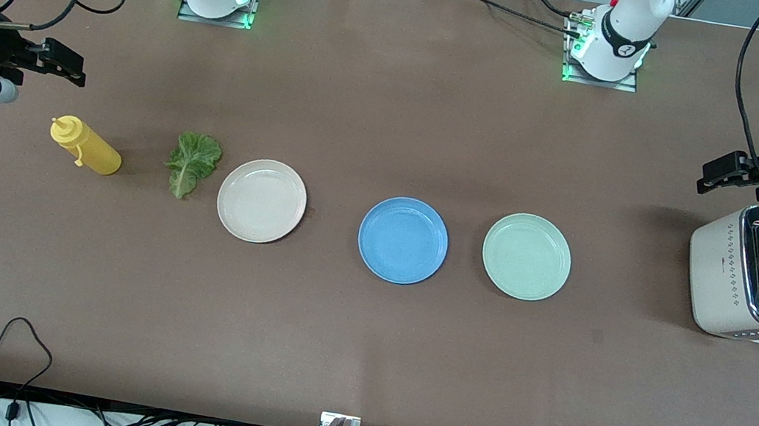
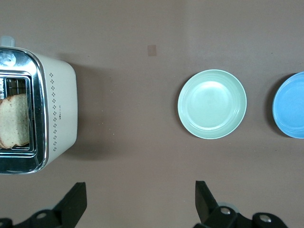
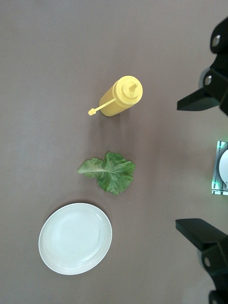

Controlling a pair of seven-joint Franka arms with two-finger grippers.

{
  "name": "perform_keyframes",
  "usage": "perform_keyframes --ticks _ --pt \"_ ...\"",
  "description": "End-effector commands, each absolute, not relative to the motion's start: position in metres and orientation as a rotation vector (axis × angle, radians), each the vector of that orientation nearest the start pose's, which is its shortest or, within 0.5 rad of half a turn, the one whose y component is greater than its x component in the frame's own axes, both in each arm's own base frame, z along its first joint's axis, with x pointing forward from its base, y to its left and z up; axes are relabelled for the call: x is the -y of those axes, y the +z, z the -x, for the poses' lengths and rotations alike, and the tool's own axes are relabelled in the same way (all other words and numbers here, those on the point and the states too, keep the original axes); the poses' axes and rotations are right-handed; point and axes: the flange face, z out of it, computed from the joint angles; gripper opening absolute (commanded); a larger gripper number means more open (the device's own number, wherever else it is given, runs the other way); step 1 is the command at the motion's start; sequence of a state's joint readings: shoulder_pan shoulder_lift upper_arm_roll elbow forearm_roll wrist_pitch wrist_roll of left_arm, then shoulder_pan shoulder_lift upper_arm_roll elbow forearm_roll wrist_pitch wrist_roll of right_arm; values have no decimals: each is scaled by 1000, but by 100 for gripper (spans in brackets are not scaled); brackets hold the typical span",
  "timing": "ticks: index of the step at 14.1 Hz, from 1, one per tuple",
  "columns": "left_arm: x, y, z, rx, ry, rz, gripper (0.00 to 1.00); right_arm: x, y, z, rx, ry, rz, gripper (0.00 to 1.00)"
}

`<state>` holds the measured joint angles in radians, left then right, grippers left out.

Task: Make sandwich in blue plate with both arms
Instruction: 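Reach the left gripper into the toaster and grasp a bread slice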

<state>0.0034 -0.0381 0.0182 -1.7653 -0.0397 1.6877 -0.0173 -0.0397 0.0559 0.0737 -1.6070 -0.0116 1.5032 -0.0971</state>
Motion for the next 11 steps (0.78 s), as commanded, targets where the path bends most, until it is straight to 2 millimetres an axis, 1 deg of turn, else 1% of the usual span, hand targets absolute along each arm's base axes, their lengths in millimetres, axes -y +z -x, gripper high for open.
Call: perform_keyframes --ticks 1,4,5,6,7,9,11 --pt "-8 566 -536 74 58 3160 100 -15 576 -554 221 247 3118 100" --pt "-9 565 -537 79 56 3160 100 -15 576 -554 221 247 3118 100" --pt "-18 562 -540 99 48 3160 100 -15 576 -554 221 247 3118 100" --pt "-30 555 -546 123 43 3159 100 -15 576 -554 221 247 3116 100" --pt "-48 546 -552 146 40 3158 100 -15 576 -554 221 249 3116 100" --pt "-87 516 -565 153 55 3158 100 -15 576 -554 221 249 3116 100" --pt "-139 486 -573 79 49 3162 100 -15 576 -554 216 252 3118 100"
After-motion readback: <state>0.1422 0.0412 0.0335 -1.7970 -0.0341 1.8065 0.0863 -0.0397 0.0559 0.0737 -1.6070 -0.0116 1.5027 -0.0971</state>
